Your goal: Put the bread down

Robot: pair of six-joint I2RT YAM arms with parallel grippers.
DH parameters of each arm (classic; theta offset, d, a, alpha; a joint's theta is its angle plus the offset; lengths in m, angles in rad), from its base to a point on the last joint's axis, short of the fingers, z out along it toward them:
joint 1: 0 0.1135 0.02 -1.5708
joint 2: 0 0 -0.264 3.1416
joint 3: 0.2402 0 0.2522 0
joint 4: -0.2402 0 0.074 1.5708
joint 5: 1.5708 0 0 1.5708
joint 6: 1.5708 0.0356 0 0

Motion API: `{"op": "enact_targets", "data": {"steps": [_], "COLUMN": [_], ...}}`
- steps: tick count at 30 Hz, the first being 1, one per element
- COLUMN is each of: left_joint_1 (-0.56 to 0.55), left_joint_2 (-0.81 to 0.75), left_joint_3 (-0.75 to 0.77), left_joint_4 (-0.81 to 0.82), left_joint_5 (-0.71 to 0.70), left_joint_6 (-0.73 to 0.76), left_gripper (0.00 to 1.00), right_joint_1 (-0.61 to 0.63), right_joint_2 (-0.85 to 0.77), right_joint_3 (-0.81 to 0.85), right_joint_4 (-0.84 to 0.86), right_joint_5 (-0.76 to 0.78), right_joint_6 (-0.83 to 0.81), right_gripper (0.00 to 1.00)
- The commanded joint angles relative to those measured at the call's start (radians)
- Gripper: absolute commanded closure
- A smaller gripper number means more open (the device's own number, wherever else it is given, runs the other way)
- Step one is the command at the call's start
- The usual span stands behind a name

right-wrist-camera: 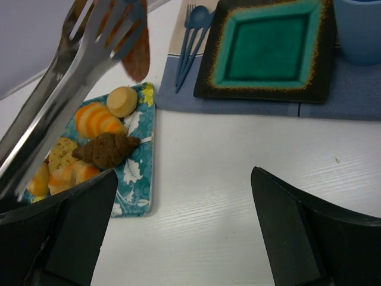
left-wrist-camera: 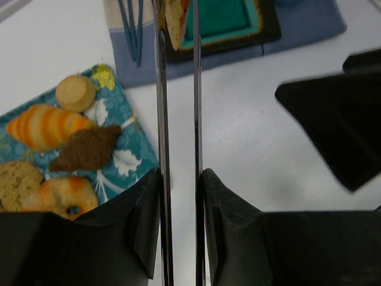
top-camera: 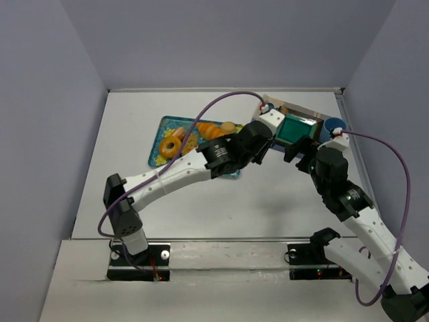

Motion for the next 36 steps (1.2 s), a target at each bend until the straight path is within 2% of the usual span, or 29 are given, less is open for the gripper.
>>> {"op": "enact_targets", "data": {"steps": [1, 5, 7, 9, 13, 20, 24, 25, 27, 36], "left_joint_1": [0.062, 0.097, 0.108, 0.126, 0.148, 0.152, 0.152, 0.154, 0.152, 0.152], "left_joint_2": [0.264, 0.477, 0.562, 0.596, 0.639, 0.721, 0.725, 0.724, 0.722, 0.708], "left_joint_3": [0.308, 0.605, 0.699, 0.730, 0.695, 0.704, 0.695, 0.690, 0.685, 0.664], "left_joint_4": [0.161, 0.107, 0.104, 0.110, 0.150, 0.099, 0.089, 0.086, 0.081, 0.072], "left_joint_5": [0.078, 0.153, 0.203, 0.259, 0.293, 0.307, 0.299, 0.299, 0.305, 0.311], "left_joint_6": [0.078, 0.107, 0.118, 0.112, 0.086, 0.043, 0.042, 0.042, 0.043, 0.035], "left_gripper": [0.95, 0.95, 0.91, 0.88, 0.83, 0.81, 0.65, 0.54, 0.50, 0.48], "right_joint_1": [0.004, 0.004, 0.004, 0.004, 0.004, 0.004, 0.004, 0.004, 0.004, 0.004], "right_joint_2": [-0.049, -0.094, -0.108, -0.109, -0.108, -0.082, -0.071, -0.069, -0.060, -0.063], "right_joint_3": [0.030, 0.005, 0.000, 0.000, -0.004, -0.007, -0.007, -0.006, -0.006, -0.007], "right_joint_4": [-0.048, -0.052, -0.052, -0.052, -0.053, -0.056, -0.058, -0.056, -0.058, -0.059], "right_joint_5": [0.127, 0.169, 0.187, 0.187, 0.184, 0.177, 0.177, 0.175, 0.175, 0.172], "right_joint_6": [0.070, 0.080, 0.085, 0.083, 0.082, 0.079, 0.080, 0.076, 0.073, 0.073], "right_gripper": [0.00, 0.00, 0.00, 0.00, 0.00, 0.00, 0.00, 0.00, 0.00, 0.00]}}
